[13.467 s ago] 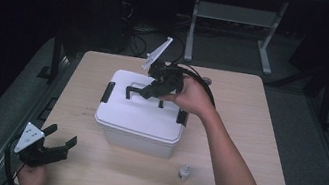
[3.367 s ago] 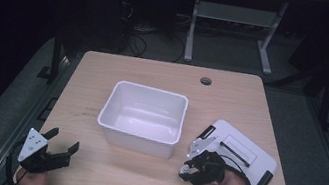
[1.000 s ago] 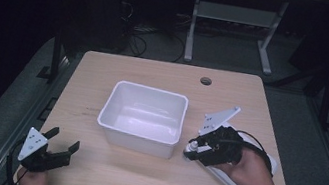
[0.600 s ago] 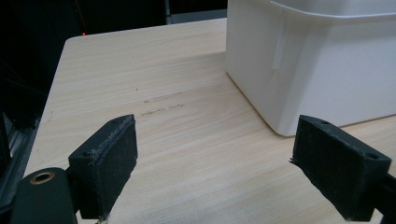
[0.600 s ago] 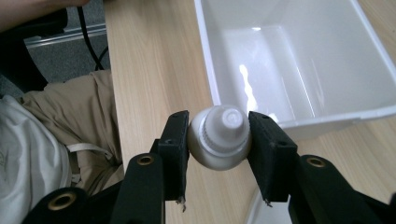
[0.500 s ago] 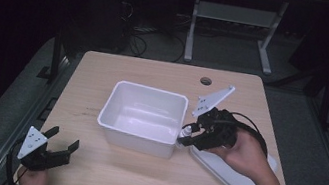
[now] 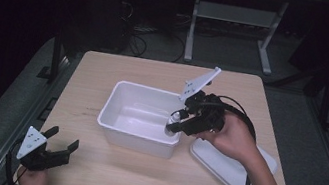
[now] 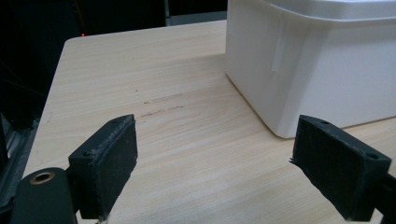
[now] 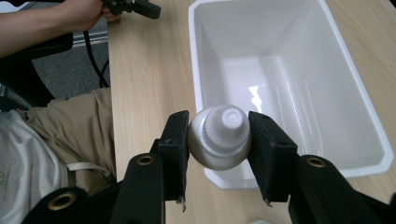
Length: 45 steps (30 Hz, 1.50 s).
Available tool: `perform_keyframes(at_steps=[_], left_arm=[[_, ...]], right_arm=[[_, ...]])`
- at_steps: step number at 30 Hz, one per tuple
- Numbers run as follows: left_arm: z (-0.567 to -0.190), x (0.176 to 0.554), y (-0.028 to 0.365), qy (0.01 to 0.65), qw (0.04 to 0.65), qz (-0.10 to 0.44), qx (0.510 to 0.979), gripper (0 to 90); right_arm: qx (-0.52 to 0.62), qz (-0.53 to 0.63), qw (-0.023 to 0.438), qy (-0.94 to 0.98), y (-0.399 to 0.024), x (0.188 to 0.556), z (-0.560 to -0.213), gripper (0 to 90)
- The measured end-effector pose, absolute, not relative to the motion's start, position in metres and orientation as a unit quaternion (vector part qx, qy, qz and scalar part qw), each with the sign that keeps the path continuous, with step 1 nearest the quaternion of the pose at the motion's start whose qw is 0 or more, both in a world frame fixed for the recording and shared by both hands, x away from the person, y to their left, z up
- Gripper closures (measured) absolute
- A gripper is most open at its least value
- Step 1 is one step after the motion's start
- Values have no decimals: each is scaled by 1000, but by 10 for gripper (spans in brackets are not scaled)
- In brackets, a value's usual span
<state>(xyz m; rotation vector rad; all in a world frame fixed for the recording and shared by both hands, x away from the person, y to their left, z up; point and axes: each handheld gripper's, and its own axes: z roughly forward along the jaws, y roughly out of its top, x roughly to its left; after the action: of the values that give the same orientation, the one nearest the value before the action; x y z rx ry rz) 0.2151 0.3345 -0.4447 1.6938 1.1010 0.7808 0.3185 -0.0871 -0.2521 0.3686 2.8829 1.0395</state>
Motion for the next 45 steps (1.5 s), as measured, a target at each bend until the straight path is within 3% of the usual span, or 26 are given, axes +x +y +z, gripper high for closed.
perform_keyframes(at_steps=[45], left_arm=[[-444,214,337,451,470,318,689,130]], right_arm=[[102,316,9,943,-29,361,-291,596]])
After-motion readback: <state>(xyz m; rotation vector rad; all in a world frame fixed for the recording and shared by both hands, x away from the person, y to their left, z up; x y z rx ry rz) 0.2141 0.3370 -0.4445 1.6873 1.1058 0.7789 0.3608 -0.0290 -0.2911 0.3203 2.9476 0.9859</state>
